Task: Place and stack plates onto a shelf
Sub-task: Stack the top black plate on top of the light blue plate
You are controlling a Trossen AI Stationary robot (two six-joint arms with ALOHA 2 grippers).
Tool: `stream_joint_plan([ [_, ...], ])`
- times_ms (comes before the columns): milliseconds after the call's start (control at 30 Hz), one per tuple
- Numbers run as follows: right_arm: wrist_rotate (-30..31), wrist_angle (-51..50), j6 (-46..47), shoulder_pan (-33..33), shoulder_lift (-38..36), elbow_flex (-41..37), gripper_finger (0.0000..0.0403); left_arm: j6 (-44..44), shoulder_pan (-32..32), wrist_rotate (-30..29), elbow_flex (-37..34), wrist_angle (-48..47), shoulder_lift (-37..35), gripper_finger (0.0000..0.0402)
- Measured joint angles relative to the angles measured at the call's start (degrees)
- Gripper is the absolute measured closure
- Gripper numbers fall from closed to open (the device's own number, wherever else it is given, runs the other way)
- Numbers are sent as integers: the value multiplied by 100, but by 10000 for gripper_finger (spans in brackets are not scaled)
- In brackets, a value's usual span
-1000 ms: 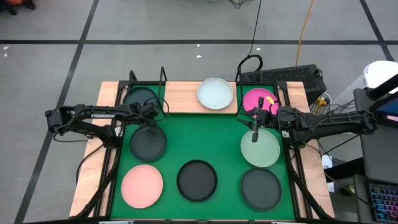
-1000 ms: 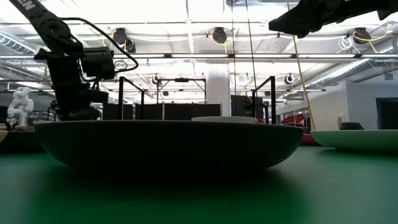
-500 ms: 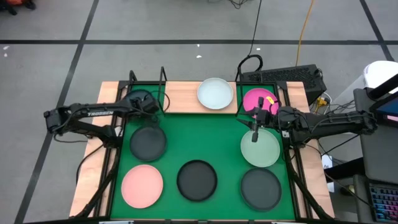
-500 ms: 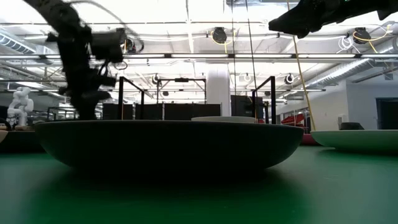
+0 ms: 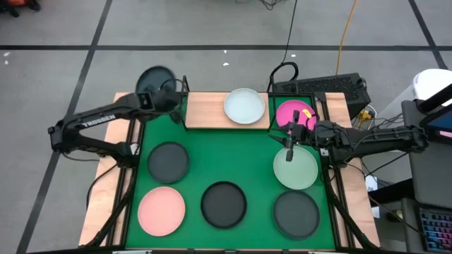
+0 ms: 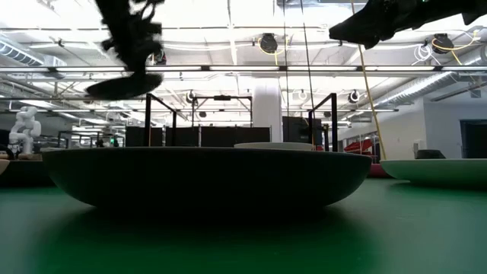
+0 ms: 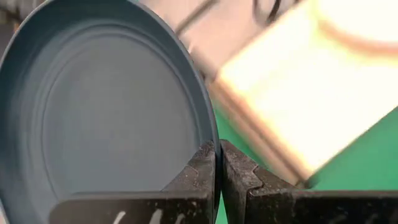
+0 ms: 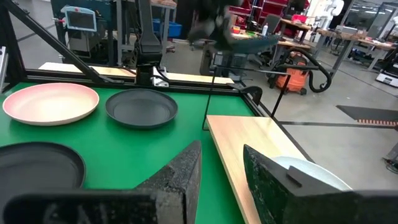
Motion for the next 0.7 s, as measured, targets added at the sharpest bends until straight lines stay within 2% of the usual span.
stream_joint_plan([
  [133, 1, 64, -42, 0, 1, 0, 300, 840, -127, 137, 316, 1207, 44, 393],
  [400, 1, 174, -38, 0, 0, 0, 300, 2034, -295, 1295, 363, 3316, 783, 393],
  [567, 2, 182, -189, 0, -162, 0, 300, 2489, -352, 2076, 363, 4270, 1448, 393],
  [700, 4, 122, -202, 0, -433, 2, 300, 2809, -361, 2468, 361, 4719, 1946, 393],
])
